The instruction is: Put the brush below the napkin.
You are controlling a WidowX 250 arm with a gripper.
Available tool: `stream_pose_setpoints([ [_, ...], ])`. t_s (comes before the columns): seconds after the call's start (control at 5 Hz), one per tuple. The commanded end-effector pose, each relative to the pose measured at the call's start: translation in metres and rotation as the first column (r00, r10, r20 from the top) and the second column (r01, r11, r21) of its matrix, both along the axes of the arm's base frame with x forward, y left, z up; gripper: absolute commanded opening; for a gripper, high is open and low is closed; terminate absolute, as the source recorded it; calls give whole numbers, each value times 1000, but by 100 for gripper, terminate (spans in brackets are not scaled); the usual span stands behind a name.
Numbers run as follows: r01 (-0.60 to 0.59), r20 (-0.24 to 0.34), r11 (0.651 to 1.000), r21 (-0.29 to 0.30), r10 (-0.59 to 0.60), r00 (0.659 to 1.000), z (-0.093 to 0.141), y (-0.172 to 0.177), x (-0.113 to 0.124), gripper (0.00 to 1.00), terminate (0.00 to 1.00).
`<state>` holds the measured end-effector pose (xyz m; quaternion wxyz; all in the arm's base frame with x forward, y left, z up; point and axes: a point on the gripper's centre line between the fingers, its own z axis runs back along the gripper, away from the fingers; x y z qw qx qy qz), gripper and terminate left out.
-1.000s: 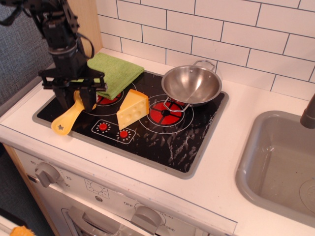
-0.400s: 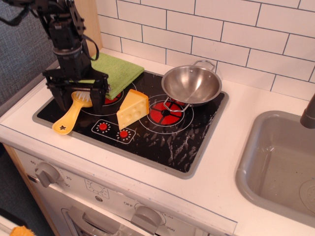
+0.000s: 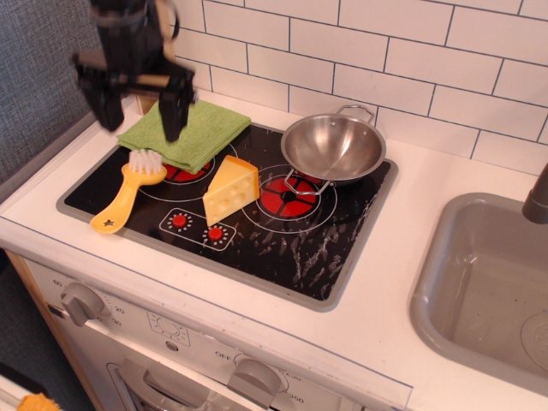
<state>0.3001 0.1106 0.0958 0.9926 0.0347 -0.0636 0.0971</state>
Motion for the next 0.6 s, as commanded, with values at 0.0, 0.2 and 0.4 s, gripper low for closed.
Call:
stream_pose_setpoints([
  [0.0,161,3,987,2,-161,987,18,-11,8,100,0],
  [0.2,219,-55,974,-56,-222,973,9,-9,11,100,0],
  [0.4,219,-55,974,-56,-222,973,9,-9,11,100,100],
])
